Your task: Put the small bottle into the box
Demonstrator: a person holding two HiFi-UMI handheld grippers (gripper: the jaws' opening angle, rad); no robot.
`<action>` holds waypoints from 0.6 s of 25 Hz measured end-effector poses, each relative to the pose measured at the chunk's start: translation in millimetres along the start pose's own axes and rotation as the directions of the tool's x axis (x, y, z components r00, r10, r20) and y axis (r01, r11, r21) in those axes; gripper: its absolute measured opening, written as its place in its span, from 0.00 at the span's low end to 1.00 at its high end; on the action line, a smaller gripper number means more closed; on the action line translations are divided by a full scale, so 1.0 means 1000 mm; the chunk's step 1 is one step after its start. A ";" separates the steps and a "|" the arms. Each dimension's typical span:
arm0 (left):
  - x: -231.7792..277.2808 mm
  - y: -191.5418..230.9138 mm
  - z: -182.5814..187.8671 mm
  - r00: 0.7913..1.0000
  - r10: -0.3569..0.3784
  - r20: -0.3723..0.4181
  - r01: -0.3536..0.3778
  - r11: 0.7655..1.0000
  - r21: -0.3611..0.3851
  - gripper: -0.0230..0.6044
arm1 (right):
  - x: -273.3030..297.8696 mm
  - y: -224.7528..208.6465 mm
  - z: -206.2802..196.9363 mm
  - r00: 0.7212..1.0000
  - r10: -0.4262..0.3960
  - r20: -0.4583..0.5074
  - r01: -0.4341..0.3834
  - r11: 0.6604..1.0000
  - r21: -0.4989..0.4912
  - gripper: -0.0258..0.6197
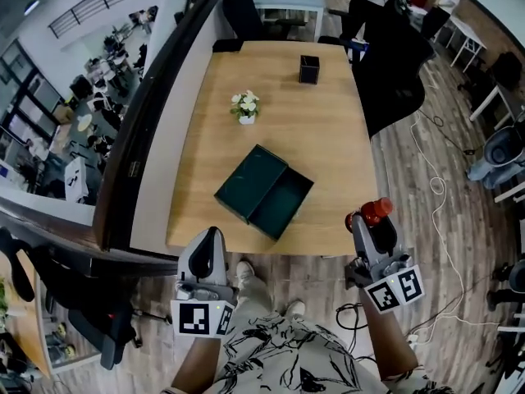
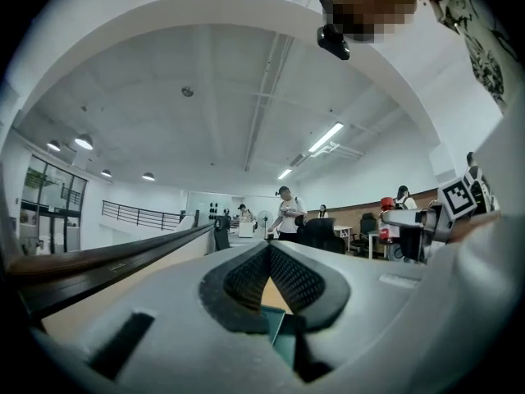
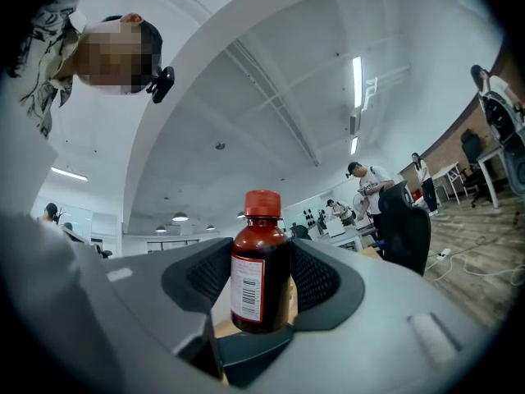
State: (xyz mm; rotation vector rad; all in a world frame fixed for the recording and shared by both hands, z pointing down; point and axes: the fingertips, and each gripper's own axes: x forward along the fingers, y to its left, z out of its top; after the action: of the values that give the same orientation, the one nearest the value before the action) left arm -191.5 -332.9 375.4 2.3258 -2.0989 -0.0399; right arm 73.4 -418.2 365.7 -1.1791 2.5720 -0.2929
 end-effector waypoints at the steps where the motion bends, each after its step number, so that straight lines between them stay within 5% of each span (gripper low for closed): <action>1: 0.011 0.003 0.004 1.000 -0.020 0.008 0.020 1.000 0.005 0.03 | 0.011 0.000 -0.002 1.000 -0.004 -0.005 0.004 1.000 0.014 0.39; 9: 0.081 0.025 0.001 0.986 -0.168 -0.022 0.167 0.986 -0.016 0.03 | 0.100 -0.008 -0.079 0.985 -0.045 -0.167 0.078 0.978 0.195 0.39; 15: 0.113 0.028 -0.030 0.965 -0.251 -0.076 0.248 0.967 -0.052 0.03 | 0.138 -0.014 -0.189 0.930 -0.067 -0.362 0.198 0.921 0.337 0.39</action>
State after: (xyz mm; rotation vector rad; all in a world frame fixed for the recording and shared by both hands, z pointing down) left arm -207.4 -448.5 404.2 2.5052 -1.7405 0.0094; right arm -68.0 -520.6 521.5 -1.2480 2.5510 -1.0530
